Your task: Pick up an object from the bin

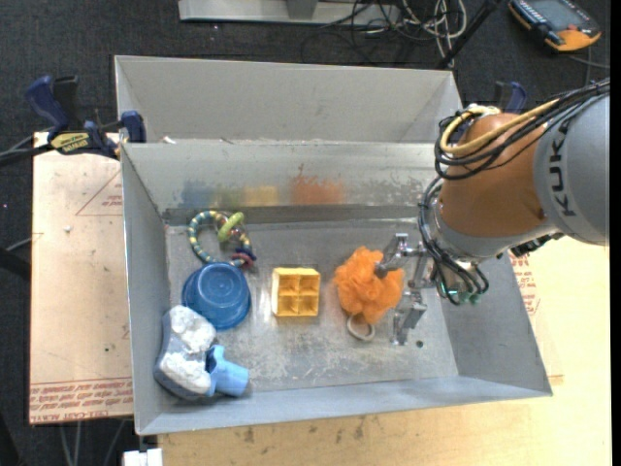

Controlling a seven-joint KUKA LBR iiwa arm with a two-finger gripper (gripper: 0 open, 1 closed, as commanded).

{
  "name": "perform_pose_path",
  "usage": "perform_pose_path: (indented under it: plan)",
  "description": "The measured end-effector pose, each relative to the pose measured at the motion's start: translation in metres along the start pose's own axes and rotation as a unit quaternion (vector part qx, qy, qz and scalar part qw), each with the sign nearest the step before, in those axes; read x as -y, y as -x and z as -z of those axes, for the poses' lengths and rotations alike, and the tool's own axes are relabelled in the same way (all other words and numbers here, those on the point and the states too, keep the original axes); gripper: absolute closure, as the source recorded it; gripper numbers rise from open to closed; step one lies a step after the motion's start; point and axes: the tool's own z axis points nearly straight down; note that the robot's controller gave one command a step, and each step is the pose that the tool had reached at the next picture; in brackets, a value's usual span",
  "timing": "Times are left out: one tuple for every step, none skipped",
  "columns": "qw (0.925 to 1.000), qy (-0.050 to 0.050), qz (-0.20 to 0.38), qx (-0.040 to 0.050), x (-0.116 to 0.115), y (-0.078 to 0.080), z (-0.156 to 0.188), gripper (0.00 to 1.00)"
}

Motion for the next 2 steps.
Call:
perform_pose_path:
  plan:
    - [1.0,0.0,0.001,0.0037,0.0,0.002,0.004,0.0]
    - [0.9996,-0.001,0.026,0.0083,-0.009,0.044,-0.019,0.0]
